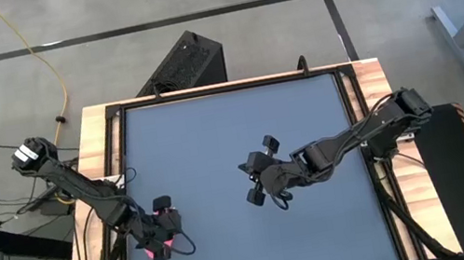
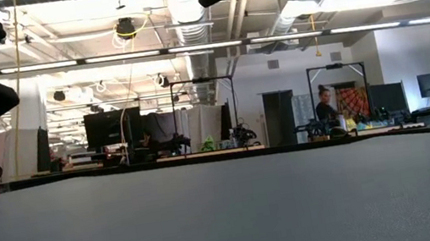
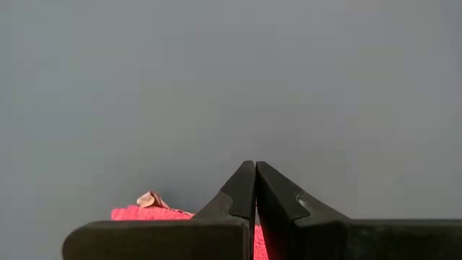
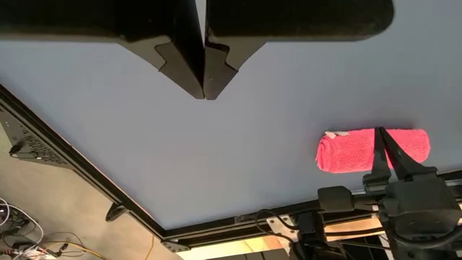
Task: Roll towel
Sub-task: Return to Home Position
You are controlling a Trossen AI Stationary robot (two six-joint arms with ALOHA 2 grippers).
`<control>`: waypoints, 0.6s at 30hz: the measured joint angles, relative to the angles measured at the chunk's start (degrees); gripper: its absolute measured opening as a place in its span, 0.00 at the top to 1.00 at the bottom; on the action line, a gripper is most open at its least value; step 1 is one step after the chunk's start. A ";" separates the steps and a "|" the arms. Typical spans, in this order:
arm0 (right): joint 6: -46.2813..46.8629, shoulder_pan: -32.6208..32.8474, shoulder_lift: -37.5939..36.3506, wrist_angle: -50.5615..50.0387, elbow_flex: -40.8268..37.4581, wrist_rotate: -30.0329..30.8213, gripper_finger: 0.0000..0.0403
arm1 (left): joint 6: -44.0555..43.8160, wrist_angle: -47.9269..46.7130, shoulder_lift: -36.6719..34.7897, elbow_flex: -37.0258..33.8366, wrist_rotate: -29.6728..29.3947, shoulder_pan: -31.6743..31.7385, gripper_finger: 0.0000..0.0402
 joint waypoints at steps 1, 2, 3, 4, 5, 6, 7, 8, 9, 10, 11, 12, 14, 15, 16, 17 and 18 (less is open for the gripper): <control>0.00 0.00 0.00 0.00 0.00 0.00 0.94 | 0.17 0.00 0.00 0.00 0.03 0.09 1.00; 0.00 0.00 0.00 0.00 0.00 0.00 0.94 | 0.21 0.00 0.00 0.00 0.03 0.23 1.00; 0.00 0.00 0.00 0.00 0.00 0.00 0.94 | 0.26 0.00 0.00 0.00 0.03 0.35 1.00; 0.00 0.00 0.00 0.00 0.00 0.00 0.94 | 0.51 0.00 0.00 0.00 0.06 0.54 1.00; 0.00 0.00 0.00 0.00 0.00 0.00 0.94 | 0.83 0.00 0.00 0.00 0.06 0.67 1.00; 0.00 0.00 0.00 -0.02 0.00 0.00 0.94 | 1.16 0.02 0.00 0.00 0.06 0.78 1.00; 0.00 0.00 0.00 0.00 0.00 0.00 0.94 | 1.60 0.04 0.00 0.00 0.04 0.99 1.00; -0.01 0.00 0.00 0.00 0.00 0.00 0.94 | 2.14 0.13 0.00 0.00 0.00 1.31 1.00; -0.74 0.00 0.00 0.00 0.00 0.00 0.94 | 2.98 0.51 0.00 0.00 0.02 1.80 1.00; -1.88 0.00 0.00 0.00 0.00 0.00 0.94 | 4.26 1.34 0.00 0.00 0.07 2.61 1.00; -3.02 0.00 0.00 0.01 0.00 0.00 0.94 | 5.80 2.85 0.00 0.00 0.10 3.67 1.00; -3.92 0.00 -0.01 0.02 0.00 0.00 0.94 | 7.81 4.86 0.00 0.00 0.15 4.94 1.00; -5.19 -0.01 -0.57 -0.15 0.00 -0.10 0.94 | 12.66 9.52 -0.02 0.00 1.26 7.71 1.00; -5.71 -0.18 -0.96 -0.11 0.00 -0.15 0.95 | 15.38 12.05 -0.02 0.00 2.23 9.17 1.00; -6.32 -0.38 -1.47 0.01 0.00 -0.15 0.95 | 18.01 14.32 -0.02 0.05 3.53 10.74 1.00; -6.77 -0.45 -2.02 -0.09 0.01 -0.17 0.95 | 20.61 15.55 -0.02 0.50 4.87 12.28 1.00; -7.20 -0.63 -2.48 -0.17 0.04 -0.17 0.95 | 23.12 15.72 -0.02 1.41 5.91 13.96 1.00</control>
